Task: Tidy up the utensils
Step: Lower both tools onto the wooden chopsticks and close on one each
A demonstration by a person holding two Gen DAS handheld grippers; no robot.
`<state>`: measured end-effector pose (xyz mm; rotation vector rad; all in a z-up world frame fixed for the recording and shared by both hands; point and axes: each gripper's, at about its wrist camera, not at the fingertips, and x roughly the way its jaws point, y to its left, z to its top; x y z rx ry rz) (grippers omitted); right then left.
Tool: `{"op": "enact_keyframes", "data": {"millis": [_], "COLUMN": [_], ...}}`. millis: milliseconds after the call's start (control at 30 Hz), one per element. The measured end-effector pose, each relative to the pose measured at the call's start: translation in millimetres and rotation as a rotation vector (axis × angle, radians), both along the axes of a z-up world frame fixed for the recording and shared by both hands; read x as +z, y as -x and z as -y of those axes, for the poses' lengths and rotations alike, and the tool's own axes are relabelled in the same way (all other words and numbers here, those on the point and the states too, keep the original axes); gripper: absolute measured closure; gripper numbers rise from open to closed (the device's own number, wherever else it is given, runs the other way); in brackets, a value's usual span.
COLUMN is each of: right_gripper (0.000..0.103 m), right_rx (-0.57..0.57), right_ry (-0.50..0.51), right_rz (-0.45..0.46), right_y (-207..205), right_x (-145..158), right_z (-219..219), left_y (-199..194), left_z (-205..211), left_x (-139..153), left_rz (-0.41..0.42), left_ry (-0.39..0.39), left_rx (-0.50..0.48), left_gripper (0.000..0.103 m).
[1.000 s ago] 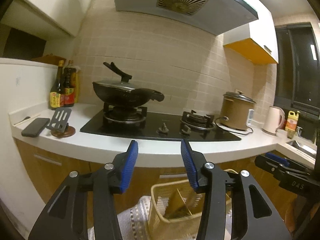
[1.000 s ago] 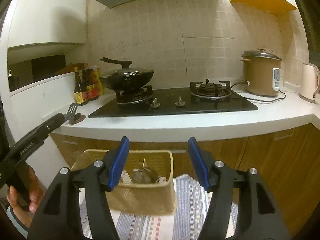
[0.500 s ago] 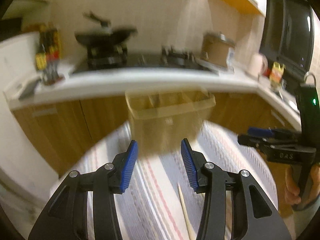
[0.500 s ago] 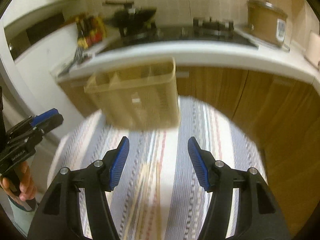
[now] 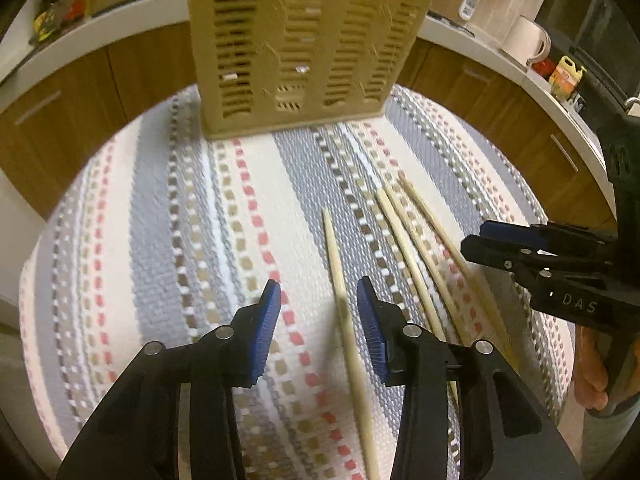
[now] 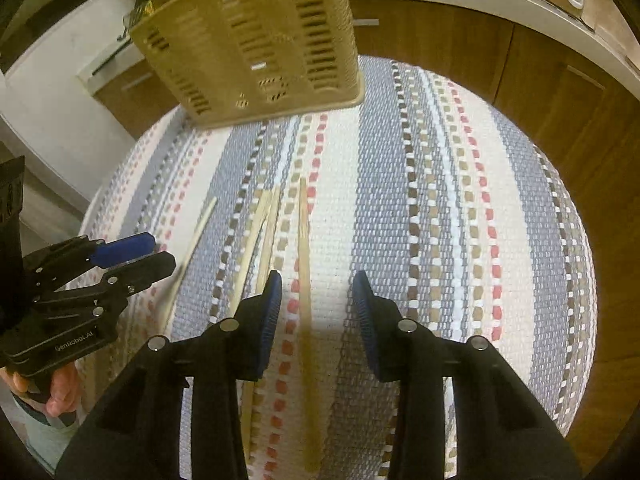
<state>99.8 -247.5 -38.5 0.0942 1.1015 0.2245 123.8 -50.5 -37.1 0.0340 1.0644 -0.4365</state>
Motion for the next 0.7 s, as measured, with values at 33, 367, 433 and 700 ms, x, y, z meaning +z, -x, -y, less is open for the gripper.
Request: {"op": "enact_keyframes", "data": {"millis": [33,367,433,700], "right_gripper": [0.070,0.079,0.082,0.091], "right_rx": [0.009,0.077,0.088,0.109], "right_ry": [0.004,0.120,0.149,0.204], "right_rz": [-0.005,-0.014,-0.005,0.033], "right_y": [-1.5,-17.6,-17.9,-18.1], "right_x": [-1.1,-10.1,-12.4,-17.6], "right_z": [-2.2,-29.6,-35.6,-45.7], "left_y": [-0.1,-7.9,-8.8,-11.1], "left_z": [1.4,25.1,30.3,42.6], "left_x": [-2.1,-2.0,-4.8,-6.9], "left_rz": [-0.007,-0.022,-0.033,-0.012], "left_ry": [-0.007,-0.086,-0.098,-0.177], "left_rx": [-0.007,-0.059,-0.071,-0.065], "left_gripper": [0.068,0.076,0.078,0.090]}}
